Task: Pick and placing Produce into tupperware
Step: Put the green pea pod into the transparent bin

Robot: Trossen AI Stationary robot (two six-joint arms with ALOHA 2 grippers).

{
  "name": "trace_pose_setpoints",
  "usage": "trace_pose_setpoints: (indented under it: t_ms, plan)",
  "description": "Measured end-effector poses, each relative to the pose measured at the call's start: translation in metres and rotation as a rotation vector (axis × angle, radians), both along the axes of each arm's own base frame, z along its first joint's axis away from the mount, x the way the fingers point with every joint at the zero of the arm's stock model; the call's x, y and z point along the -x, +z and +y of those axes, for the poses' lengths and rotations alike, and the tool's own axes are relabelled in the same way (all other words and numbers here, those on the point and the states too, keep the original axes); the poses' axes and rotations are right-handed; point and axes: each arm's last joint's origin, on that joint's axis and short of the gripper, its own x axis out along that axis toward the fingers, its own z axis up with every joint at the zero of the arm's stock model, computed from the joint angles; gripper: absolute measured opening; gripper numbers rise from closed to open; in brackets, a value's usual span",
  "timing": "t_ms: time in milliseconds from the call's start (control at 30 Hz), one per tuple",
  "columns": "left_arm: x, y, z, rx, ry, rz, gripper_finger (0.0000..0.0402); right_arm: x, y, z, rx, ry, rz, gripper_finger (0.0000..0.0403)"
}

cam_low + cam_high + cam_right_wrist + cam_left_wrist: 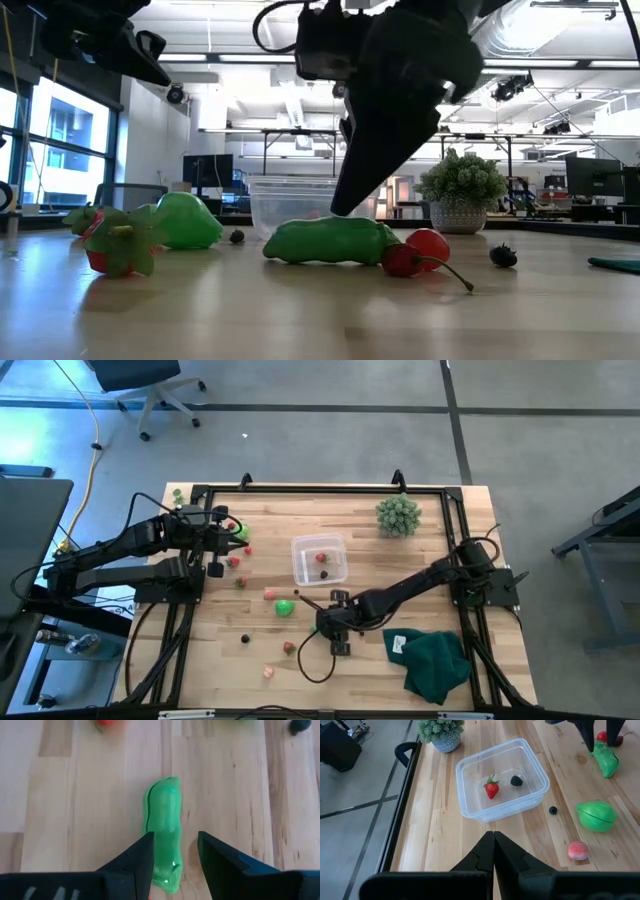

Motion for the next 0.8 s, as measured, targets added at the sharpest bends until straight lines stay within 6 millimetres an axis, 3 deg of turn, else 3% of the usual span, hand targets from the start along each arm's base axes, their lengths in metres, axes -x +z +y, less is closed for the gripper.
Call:
trace_pose_setpoints:
  t_ms: [267, 467, 800]
  plan:
    - [0.000, 0.000, 0.000, 0.000, 0.001, 0.001, 0.0001, -0.001, 0.000, -0.001, -0.043, -0.020, 0.008, 0.0157]
    - [0.000, 0.000, 0.000, 0.000, 0.000, 0.000, 0.0001, 0.000, 0.000, -0.001, -0.029, -0.025, 0.008, 0.0191]
    - [0.000, 0.000, 0.000, 0.000, 0.000, 0.000, 0.0001, -0.004, -0.021, 0.001, -0.035, -0.007, 0.047, 0.0216]
